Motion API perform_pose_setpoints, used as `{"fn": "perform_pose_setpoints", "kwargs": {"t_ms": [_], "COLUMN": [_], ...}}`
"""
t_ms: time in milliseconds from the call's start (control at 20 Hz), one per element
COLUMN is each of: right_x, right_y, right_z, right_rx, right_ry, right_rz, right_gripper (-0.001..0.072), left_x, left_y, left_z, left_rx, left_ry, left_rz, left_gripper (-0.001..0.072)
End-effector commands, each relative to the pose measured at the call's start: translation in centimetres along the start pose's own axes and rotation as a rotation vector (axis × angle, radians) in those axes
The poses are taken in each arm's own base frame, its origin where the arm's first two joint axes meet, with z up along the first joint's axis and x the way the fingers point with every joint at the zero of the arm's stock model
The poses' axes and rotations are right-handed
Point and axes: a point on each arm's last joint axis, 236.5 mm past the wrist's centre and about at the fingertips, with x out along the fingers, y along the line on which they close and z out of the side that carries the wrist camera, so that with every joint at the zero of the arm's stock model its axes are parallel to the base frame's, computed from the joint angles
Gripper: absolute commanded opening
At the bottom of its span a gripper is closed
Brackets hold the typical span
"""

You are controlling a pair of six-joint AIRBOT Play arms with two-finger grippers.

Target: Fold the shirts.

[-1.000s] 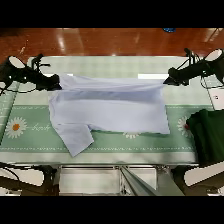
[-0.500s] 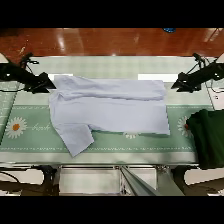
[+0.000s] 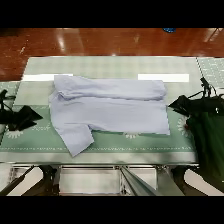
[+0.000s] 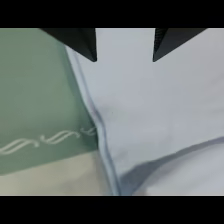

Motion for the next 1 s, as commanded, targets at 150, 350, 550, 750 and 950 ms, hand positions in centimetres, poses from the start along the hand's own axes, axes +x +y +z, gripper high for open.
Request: {"fn": "perform_pose_setpoints", "kwargs": {"t_ms": [150, 350, 550, 750, 950], "right_x": [-0.4, -0.3, -0.4, -0.4, -2.6], "right_y": [2.3, 2.2, 2.2, 2.0, -1.6], "right_z": [-3.2, -3.2, -3.1, -2.7, -0.7], "right_rx": [-0.011, -0.023, -0.021, -0.013, 0.002], "right_ry": [-0.042, -0.043, -0.048, -0.065, -0.11], "right_rz": [0.114, 0.112, 0.11, 0.103, -0.021], "right_gripper": [0.0405, 0.0406, 0.0405, 0.0405, 0.0406], "left_x": [3.3, 4.5, 6.4, 9.2, 10.2], "left_y": [1.8, 0.0, -1.0, -2.2, -2.6], "left_z": [-4.8, -3.6, -3.7, -5.9, -7.8], "left_rx": [-0.171, -0.196, -0.14, -0.061, 0.002], "left_ry": [0.034, 0.003, 0.034, 0.147, 0.237], "left_rz": [-0.064, -0.17, -0.149, -0.121, -0.127], "left_gripper": [0.0509, 0.0509, 0.0508, 0.0508, 0.05]}}
